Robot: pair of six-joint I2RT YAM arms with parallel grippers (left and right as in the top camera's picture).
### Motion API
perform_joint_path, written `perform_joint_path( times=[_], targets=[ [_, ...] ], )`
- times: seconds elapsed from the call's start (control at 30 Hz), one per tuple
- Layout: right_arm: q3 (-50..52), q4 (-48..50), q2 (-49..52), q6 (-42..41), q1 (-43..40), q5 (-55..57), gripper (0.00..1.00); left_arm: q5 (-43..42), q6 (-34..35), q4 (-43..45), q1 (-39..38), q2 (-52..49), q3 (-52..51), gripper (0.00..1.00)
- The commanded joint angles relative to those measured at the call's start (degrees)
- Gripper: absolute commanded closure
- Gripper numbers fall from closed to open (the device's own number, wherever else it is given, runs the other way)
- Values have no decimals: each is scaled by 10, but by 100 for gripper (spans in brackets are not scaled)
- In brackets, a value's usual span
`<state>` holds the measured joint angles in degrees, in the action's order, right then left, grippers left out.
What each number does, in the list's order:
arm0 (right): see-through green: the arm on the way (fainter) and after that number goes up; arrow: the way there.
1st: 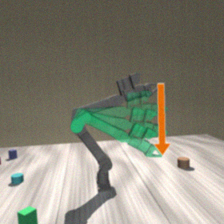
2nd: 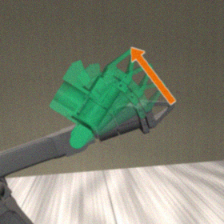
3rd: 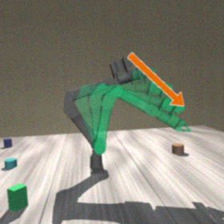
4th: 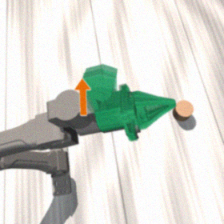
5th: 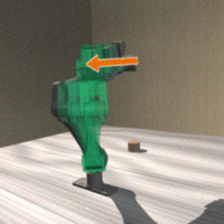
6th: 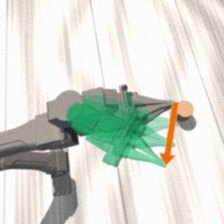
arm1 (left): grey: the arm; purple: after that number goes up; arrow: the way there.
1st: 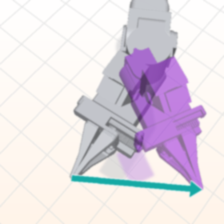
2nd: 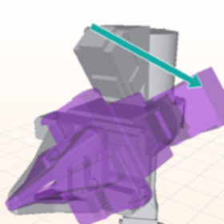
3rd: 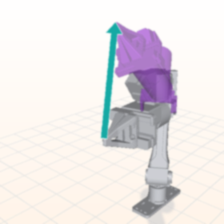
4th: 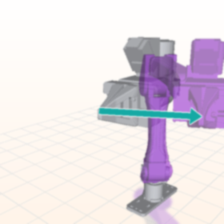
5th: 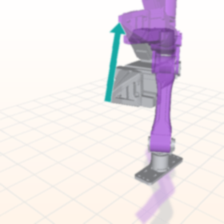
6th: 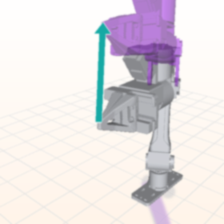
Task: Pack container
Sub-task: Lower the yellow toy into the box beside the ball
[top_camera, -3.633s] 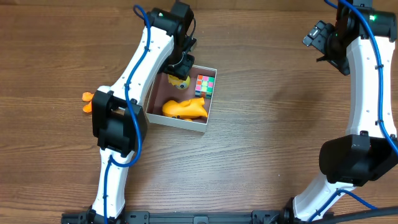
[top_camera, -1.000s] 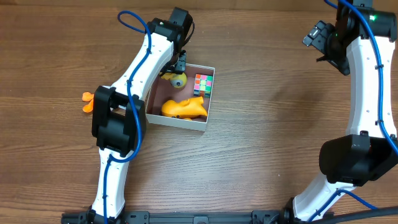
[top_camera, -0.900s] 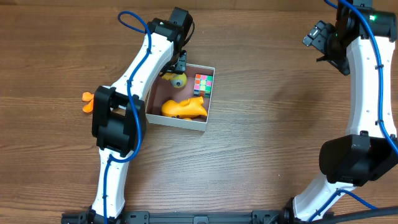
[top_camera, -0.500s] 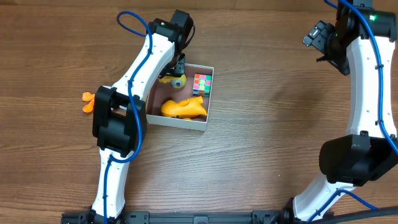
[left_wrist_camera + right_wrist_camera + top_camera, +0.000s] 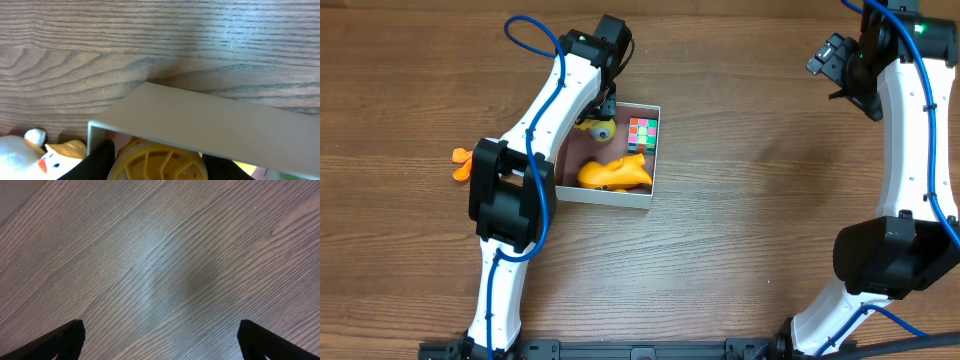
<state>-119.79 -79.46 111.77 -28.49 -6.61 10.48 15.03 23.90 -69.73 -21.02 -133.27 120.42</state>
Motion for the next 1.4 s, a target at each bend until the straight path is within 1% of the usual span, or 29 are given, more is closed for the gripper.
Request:
perform_joint_path(
  times=[0.0,0.07,0.2,0.3,0.33,0.43,0.6,0.7,0.9,1.03,1.1,1.2,1.37],
  targets=[
    [-1,3,-9,-3,2,2,0,-20,10,6,-4,-5,3,88],
    [-1,3,-9,-3,2,2,0,-20,10,-2,-4,-5,2,90],
    [-1,3,-9,-3,2,2,0,-19,10,-25,-4,-5,2,91],
    [-1,3,-9,-3,2,2,0,-21,14,-18,-4,-5,-3,87],
    [-1,3,-9,-3,2,2,0,-22,25,-17,-4,-5,-5,87],
    [-1,3,-9,-3,2,2,0,-57,28,-2,-9,-5,-22,88],
    [-1,3,-9,-3,2,2,0,-60,32,19,-16,-5,-68,89],
    [-1,3,-9,-3,2,2,0,-63,32,30,-16,-5,-74,88],
    [-1,3,-9,-3,2,2,0,-107,31,74,-30,-5,-75,88],
    [-1,3,-9,-2,2,2,0,-106,31,85,-42,-5,-75,87],
    [-1,3,-9,-3,2,2,0,-106,31,85,-44,-5,-74,88],
    [-1,3,-9,-3,2,2,0,-106,31,81,-44,-5,-74,95],
    [-1,3,-9,-3,2,2,0,-106,28,76,-44,-4,-70,96]
  ],
)
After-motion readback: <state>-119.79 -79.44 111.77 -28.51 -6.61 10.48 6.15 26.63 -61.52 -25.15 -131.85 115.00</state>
